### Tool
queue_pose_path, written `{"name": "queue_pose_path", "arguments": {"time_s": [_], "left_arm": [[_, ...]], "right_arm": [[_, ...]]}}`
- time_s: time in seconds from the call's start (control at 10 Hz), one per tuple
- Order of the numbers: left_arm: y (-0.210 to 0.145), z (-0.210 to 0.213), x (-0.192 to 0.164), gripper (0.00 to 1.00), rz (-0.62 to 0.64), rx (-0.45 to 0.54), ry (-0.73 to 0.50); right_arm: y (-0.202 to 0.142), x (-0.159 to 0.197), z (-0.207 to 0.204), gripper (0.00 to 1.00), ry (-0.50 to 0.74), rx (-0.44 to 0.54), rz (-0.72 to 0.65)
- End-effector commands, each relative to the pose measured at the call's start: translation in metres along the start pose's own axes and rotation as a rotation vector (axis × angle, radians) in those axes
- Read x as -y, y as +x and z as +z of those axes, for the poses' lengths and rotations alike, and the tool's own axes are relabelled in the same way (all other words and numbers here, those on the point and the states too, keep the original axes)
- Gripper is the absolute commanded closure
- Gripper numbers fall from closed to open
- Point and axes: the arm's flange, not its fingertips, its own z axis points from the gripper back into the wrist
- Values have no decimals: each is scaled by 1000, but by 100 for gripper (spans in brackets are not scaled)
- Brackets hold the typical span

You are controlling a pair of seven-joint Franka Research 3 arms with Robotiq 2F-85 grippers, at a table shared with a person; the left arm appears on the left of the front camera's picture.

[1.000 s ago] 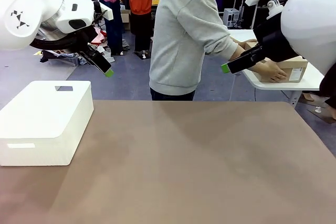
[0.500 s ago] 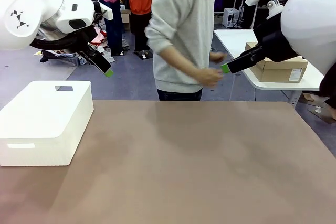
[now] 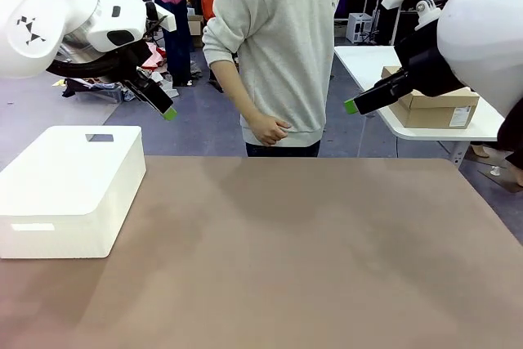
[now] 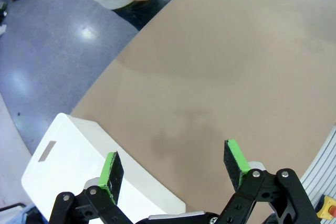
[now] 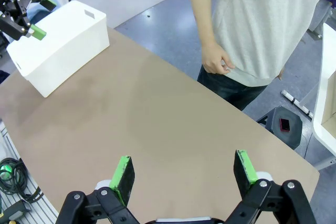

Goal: Pack the shoes into the box.
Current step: Press down on the lid of the Shoes Box.

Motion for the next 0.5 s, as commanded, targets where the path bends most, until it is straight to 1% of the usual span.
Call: {"name": "queue_pose_path", "arguments": {"time_s": [0.0,0.4], "left_arm": [[1,1,0,0,0,-5,-2],[1,1,0,0,0,-5,-2]], "right_arm": [[1,1,1,0,-5,-14,3],[1,1,1,0,-5,-14,3]]}}
